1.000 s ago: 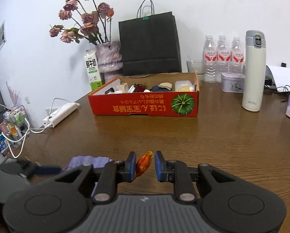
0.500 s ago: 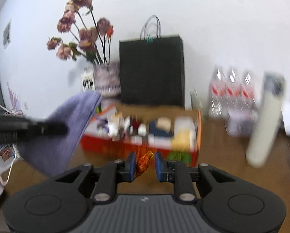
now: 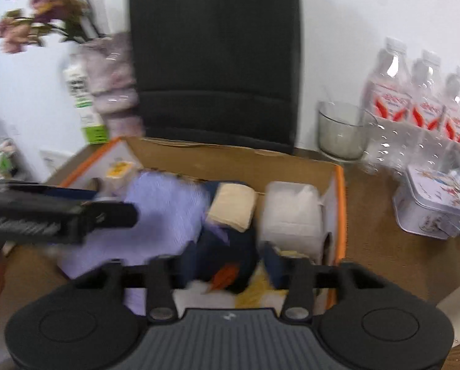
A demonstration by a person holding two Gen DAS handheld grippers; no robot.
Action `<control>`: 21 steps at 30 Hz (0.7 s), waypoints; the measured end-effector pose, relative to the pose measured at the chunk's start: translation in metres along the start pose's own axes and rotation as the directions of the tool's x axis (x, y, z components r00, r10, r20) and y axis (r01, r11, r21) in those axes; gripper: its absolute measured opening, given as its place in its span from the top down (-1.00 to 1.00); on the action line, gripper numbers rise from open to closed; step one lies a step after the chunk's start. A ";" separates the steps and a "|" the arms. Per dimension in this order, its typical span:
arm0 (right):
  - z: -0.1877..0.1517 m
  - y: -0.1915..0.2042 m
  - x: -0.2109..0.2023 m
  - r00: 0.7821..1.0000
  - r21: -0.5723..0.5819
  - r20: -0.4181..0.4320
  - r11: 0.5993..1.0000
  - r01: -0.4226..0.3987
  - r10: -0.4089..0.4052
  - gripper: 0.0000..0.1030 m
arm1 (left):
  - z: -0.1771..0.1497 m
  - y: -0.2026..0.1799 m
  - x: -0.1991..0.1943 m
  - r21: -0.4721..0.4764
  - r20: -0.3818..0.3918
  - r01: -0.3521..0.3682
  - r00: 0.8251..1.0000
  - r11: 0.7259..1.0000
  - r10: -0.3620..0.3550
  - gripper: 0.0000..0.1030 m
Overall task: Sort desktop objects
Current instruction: 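Drop the pouch into the box with the left tool while the right tool drops the orange item in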
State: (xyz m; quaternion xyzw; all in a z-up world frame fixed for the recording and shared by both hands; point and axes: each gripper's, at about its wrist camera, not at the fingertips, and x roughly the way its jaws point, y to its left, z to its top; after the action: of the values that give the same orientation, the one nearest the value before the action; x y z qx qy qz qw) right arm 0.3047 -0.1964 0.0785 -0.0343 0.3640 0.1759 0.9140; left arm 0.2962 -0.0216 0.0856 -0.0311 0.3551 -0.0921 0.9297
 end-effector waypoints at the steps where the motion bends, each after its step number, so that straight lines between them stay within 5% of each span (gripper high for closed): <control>1: 0.003 -0.003 0.002 1.000 0.009 0.019 1.000 0.009 -0.009 -0.21 | 0.005 0.000 0.001 0.022 0.012 -0.009 1.000 1.000 0.009 -0.64; 4: 0.016 -0.009 0.007 0.999 0.057 0.037 0.998 0.026 -0.028 -0.24 | 0.020 -0.001 0.002 0.063 0.047 -0.049 0.998 0.997 0.046 -1.00; 9: 0.015 0.005 0.001 0.994 0.071 0.070 0.995 0.077 -0.081 -0.33 | 0.013 0.003 0.011 0.131 0.066 -0.196 0.980 0.972 0.188 -1.00; 12: 0.001 0.016 -0.015 0.990 0.069 0.102 0.994 0.089 -0.095 -0.42 | -0.006 0.010 -0.003 0.071 0.041 -0.169 0.985 0.983 0.166 -1.00; 17: -0.049 0.041 -0.058 0.975 0.071 0.166 0.988 0.138 -0.148 -0.52 | -0.058 0.008 -0.060 0.064 0.105 -0.196 0.976 0.978 0.189 -1.00; 21: -0.098 0.060 -0.094 0.976 0.067 0.172 0.990 0.125 -0.135 -0.55 | -0.104 0.000 -0.111 0.015 0.120 -0.132 0.984 0.991 0.129 -1.00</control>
State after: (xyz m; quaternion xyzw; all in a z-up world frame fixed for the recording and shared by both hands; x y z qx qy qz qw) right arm 0.1562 -0.1869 0.0743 -0.0167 0.2834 0.1079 0.9528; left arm 0.1456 0.0004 0.0806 -0.0027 0.2995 -0.0330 0.9535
